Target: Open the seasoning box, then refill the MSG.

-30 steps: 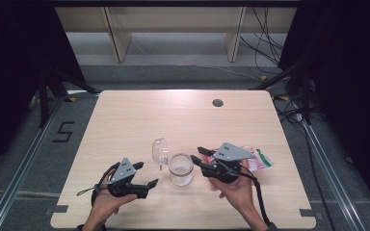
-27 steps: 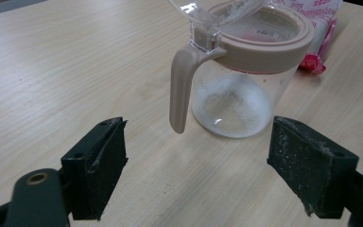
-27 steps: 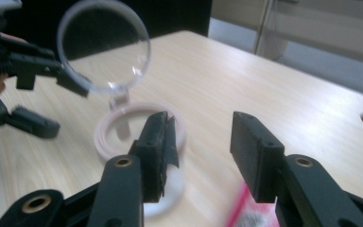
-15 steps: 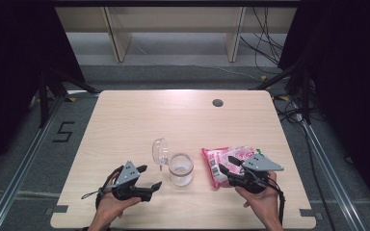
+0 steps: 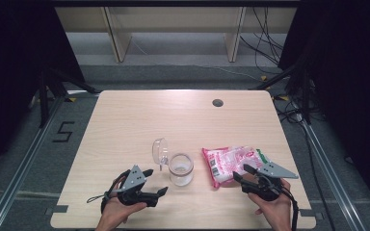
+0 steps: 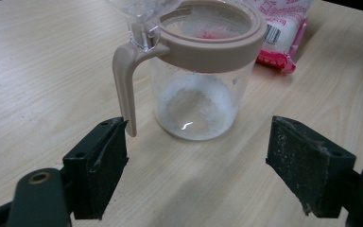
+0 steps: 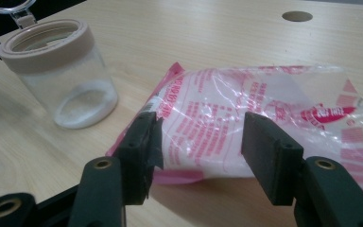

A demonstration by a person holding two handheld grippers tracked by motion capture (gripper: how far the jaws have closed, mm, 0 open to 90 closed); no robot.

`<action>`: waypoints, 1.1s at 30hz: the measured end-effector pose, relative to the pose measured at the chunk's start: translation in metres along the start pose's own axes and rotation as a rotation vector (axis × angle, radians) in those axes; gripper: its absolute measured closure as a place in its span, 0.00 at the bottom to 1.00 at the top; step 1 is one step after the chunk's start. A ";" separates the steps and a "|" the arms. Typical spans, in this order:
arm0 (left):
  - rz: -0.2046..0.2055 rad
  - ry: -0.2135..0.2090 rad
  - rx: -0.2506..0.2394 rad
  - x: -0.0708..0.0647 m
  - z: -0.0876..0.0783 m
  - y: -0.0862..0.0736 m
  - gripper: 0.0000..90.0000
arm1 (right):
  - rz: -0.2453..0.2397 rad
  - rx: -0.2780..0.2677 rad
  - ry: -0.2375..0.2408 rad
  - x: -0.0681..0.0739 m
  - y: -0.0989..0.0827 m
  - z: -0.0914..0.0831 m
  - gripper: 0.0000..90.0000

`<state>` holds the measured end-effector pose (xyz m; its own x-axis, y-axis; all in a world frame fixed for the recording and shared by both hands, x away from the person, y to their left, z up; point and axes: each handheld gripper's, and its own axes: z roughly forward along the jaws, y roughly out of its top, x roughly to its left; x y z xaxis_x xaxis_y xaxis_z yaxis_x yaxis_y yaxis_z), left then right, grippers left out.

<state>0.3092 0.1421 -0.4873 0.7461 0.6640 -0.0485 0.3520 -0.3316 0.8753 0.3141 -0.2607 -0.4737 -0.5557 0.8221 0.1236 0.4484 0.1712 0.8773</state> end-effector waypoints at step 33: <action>0.030 -0.040 0.009 -0.018 0.003 0.003 0.23 | 0.218 0.040 -0.007 -0.029 -0.020 0.001 0.20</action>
<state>0.2979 0.1271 -0.4852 0.7784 0.6264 -0.0417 0.3342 -0.3573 0.8721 0.3215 -0.2879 -0.4955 -0.4379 0.8457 0.3051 0.5848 0.0102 0.8111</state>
